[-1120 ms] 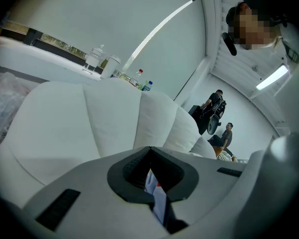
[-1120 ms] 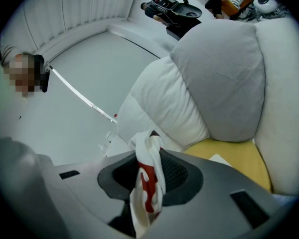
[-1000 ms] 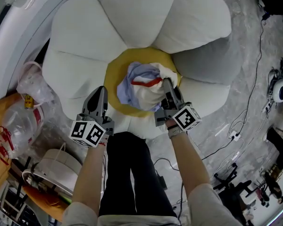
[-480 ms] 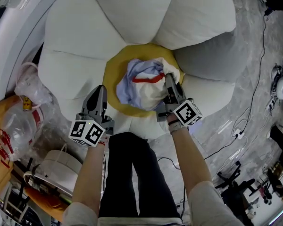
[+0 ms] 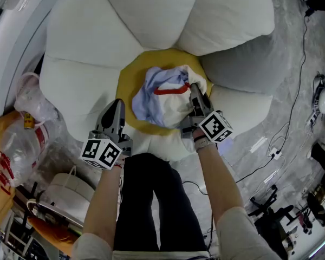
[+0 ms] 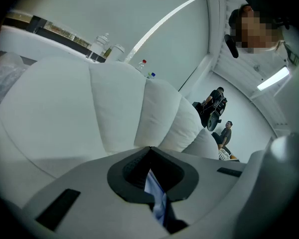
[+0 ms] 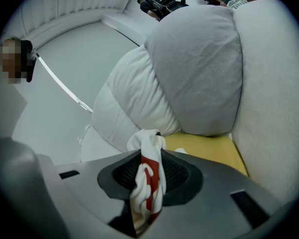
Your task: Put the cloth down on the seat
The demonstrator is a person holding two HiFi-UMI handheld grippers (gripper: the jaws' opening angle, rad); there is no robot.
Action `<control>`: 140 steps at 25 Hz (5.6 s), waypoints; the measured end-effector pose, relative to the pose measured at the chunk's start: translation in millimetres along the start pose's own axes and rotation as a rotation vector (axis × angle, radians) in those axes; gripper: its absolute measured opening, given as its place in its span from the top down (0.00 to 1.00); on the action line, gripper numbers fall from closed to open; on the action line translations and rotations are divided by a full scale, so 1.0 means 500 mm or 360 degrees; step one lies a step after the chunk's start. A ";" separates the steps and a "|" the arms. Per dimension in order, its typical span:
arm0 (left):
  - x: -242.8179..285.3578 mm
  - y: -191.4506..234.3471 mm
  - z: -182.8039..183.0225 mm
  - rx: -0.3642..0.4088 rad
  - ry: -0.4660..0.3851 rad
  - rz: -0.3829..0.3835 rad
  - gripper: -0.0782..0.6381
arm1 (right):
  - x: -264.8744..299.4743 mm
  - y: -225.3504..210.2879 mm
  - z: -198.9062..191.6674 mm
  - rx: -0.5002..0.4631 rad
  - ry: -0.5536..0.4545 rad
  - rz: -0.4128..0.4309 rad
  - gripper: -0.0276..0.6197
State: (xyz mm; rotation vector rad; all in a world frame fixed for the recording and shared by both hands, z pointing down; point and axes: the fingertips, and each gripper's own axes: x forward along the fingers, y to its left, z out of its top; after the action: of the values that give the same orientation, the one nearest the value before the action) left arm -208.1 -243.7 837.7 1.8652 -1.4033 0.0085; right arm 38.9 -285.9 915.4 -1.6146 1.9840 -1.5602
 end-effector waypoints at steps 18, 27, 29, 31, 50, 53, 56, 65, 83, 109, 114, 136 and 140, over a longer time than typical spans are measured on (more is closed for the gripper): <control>-0.002 0.010 -0.031 0.0066 0.0060 -0.0030 0.87 | 0.004 -0.030 0.003 -0.0053 -0.0102 -0.0106 0.68; -0.007 -0.029 -0.046 0.0181 0.0132 -0.0106 0.87 | -0.016 -0.026 0.026 -0.0073 -0.0182 -0.0087 0.59; -0.005 -0.038 -0.041 0.0191 0.0126 -0.0124 0.87 | -0.021 -0.026 0.037 -0.0097 -0.0181 -0.0094 0.58; -0.005 -0.045 -0.034 0.0202 0.0123 -0.0134 0.87 | -0.026 -0.024 0.048 -0.0113 -0.0192 -0.0097 0.57; -0.048 -0.114 0.025 0.0178 0.0105 -0.0158 0.87 | -0.068 0.080 0.064 -0.0375 -0.0010 0.0008 0.64; -0.055 -0.119 0.039 0.0180 0.0088 -0.0147 0.87 | -0.069 0.091 0.065 -0.0420 0.0016 0.0018 0.80; -0.069 -0.120 0.036 0.0170 0.0086 -0.0139 0.87 | -0.082 0.101 0.053 -0.0428 0.0056 0.0055 0.90; -0.088 -0.136 0.021 0.0145 0.0085 -0.0143 0.87 | -0.105 0.147 0.027 -0.0513 0.0107 0.0199 0.93; -0.137 -0.241 0.112 0.0172 0.0066 -0.0231 0.87 | -0.194 0.315 0.047 -0.0752 0.0243 0.0414 0.93; -0.277 -0.400 0.259 0.0279 0.0100 -0.0364 0.87 | -0.381 0.558 0.119 -0.0850 0.0171 0.0524 0.93; -0.336 -0.432 0.277 0.0303 0.0137 -0.0408 0.87 | -0.440 0.607 0.126 -0.0840 0.0147 0.0533 0.93; -0.533 -0.586 0.474 0.0408 0.0035 -0.0606 0.87 | -0.613 0.893 0.182 -0.1041 0.0098 0.0714 0.93; -0.562 -0.608 0.521 0.0438 -0.0018 -0.0637 0.87 | -0.642 0.932 0.195 -0.1068 0.0088 0.0733 0.93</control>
State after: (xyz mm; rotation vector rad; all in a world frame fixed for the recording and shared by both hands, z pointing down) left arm -181.2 -143.1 359.8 2.3512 -1.0540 -0.0088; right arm -61.1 -147.7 367.1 -1.1237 2.8395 -0.8201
